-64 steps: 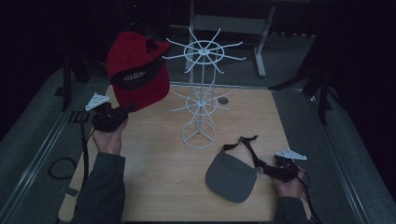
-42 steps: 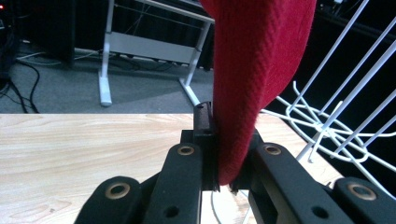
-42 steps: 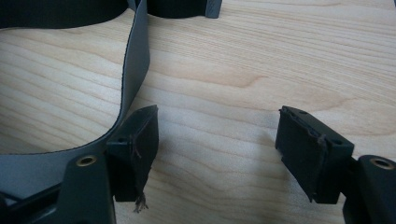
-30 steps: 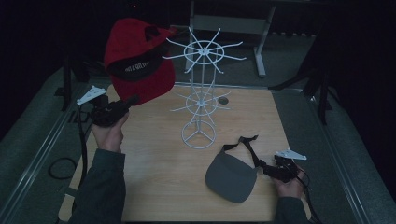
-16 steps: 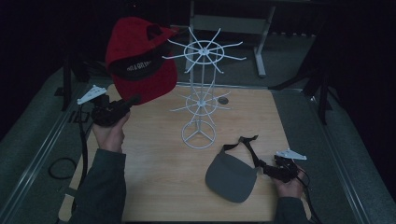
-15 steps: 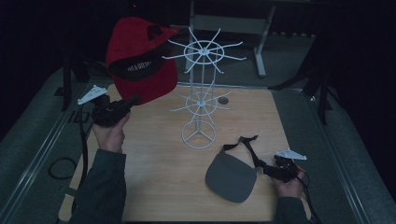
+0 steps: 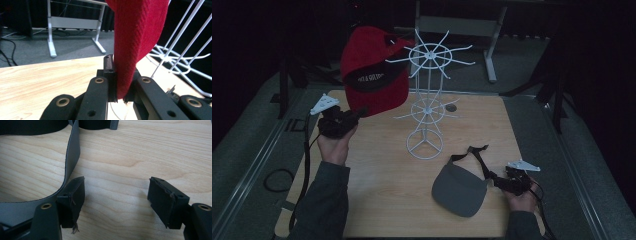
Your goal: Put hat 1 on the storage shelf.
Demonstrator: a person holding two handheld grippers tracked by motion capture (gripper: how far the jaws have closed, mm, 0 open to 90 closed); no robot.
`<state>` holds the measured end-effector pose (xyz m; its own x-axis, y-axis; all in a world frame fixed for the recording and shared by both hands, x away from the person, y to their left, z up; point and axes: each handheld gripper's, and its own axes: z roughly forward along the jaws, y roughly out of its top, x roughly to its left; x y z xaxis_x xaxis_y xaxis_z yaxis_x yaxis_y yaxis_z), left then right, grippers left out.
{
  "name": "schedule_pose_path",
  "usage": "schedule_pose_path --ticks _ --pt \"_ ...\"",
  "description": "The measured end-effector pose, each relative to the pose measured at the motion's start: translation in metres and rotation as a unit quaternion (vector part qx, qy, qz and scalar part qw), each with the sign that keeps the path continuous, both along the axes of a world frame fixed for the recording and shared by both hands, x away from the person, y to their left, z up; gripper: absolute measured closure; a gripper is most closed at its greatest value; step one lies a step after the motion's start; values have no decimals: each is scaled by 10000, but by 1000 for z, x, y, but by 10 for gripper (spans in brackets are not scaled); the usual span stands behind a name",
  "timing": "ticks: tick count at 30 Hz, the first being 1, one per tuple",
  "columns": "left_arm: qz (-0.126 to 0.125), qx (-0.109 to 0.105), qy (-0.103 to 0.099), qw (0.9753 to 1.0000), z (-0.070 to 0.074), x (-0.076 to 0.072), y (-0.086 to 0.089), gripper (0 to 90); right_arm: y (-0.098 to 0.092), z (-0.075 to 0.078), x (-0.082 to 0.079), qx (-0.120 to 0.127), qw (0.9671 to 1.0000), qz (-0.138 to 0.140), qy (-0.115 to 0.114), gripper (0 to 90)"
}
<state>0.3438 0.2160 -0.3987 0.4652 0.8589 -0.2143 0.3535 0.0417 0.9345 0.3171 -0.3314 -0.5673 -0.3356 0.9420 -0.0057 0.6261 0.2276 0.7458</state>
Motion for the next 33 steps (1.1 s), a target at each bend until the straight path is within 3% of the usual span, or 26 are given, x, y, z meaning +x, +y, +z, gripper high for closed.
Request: schedule_pose_path --ticks 8,19,33 --pt "38 91 100 9999 -13 1 -1 854 0 0 0 -5 10000 2 2 300" --pt "23 386 287 9988 -33 0 -6 853 0 0 0 -9 10000 11 -4 300" --pt "59 381 359 9986 -44 -2 -3 843 0 0 0 -4 10000 8 -3 299"
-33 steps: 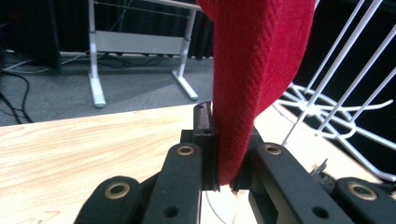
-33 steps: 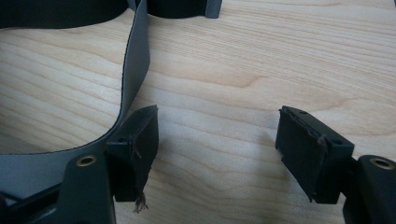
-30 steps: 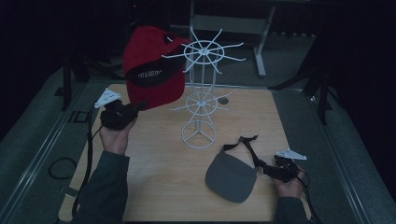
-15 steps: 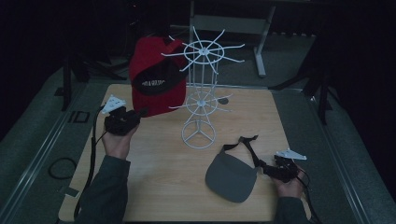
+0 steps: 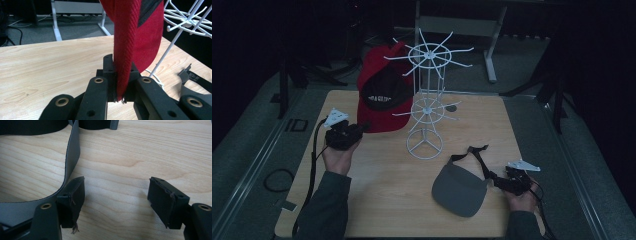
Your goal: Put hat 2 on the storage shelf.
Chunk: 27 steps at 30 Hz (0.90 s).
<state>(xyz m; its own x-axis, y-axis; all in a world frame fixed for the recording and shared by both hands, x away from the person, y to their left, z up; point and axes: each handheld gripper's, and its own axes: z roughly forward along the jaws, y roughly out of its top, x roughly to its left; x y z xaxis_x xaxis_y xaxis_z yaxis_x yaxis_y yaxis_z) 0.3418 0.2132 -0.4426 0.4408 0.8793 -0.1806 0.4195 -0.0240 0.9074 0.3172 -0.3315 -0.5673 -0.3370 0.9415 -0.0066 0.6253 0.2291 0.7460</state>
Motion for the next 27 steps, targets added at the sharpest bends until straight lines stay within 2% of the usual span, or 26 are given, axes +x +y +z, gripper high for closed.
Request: schedule_pose_path --ticks 6,15,27 --pt "70 -120 -108 9998 2 -5 6 782 0 0 0 5 10000 -5 6 299" --pt "202 55 -198 9996 3 -18 13 657 0 0 0 7 10000 -8 6 300" --pt "242 -1 -210 9995 -2 -30 19 582 0 1 0 -16 10000 1 29 300"
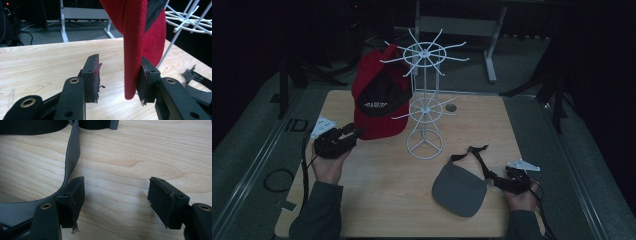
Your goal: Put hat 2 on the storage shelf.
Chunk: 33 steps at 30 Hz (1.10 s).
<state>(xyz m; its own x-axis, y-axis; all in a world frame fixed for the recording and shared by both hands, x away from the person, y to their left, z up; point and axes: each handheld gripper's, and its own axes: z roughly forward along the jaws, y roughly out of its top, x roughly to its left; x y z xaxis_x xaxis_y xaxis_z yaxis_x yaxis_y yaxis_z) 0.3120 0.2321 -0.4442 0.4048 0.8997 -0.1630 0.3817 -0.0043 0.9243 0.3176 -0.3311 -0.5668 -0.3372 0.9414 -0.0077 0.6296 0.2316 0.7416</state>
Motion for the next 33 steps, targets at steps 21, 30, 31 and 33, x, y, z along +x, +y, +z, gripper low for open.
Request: schedule_pose_path --ticks 21,30,31,33 --pt "176 -15 66 9998 -5 -16 13 562 14 25 9 -114 9986 508 65 571" --pt "131 131 263 9995 -17 -14 10 562 23 36 24 -115 9977 660 132 565" --pt "135 183 284 9993 -19 -13 9 562 24 37 26 -118 9975 676 136 564" --pt "140 206 319 9992 -22 -12 9 561 26 40 30 -132 9971 729 149 559"
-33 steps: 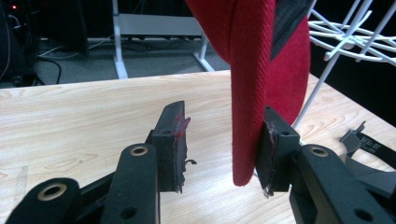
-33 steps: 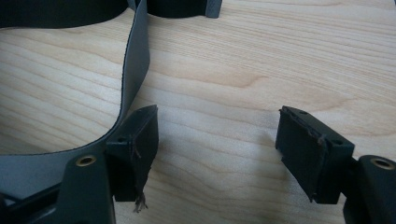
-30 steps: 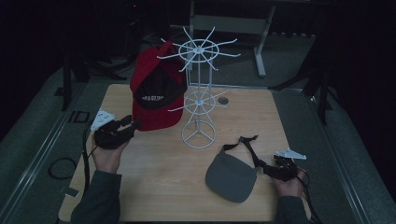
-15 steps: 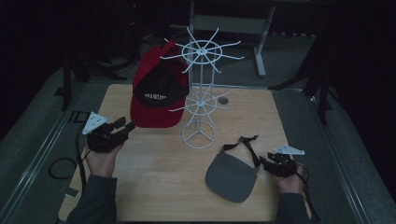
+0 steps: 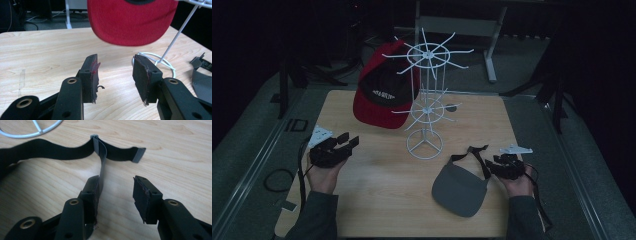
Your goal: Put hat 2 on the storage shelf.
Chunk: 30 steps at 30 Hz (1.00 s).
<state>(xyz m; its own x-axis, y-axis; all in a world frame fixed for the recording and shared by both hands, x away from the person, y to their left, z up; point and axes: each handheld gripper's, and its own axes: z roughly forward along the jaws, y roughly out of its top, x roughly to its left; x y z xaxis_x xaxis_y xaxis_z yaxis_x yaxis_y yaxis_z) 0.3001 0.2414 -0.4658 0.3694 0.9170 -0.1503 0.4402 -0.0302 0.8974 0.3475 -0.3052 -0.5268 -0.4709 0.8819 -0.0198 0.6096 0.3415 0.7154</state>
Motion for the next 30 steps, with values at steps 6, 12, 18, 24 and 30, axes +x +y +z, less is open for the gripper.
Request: schedule_pose_path --ticks 6,12,18,24,30 --pt "13 76 139 9999 -9 3 -2 561 8 8 10 -84 9999 141 -6 557" --pt "-2 190 218 9996 -17 6 -7 559 21 13 22 -271 9990 355 71 552" --pt "-14 263 332 9991 -29 9 -10 557 35 14 32 -499 9974 512 113 558" --pt "-55 287 450 9986 -41 11 -14 555 45 16 44 -711 9956 600 97 585" --pt "-85 334 519 9981 -48 11 -16 552 52 11 59 -1049 9918 689 261 593"
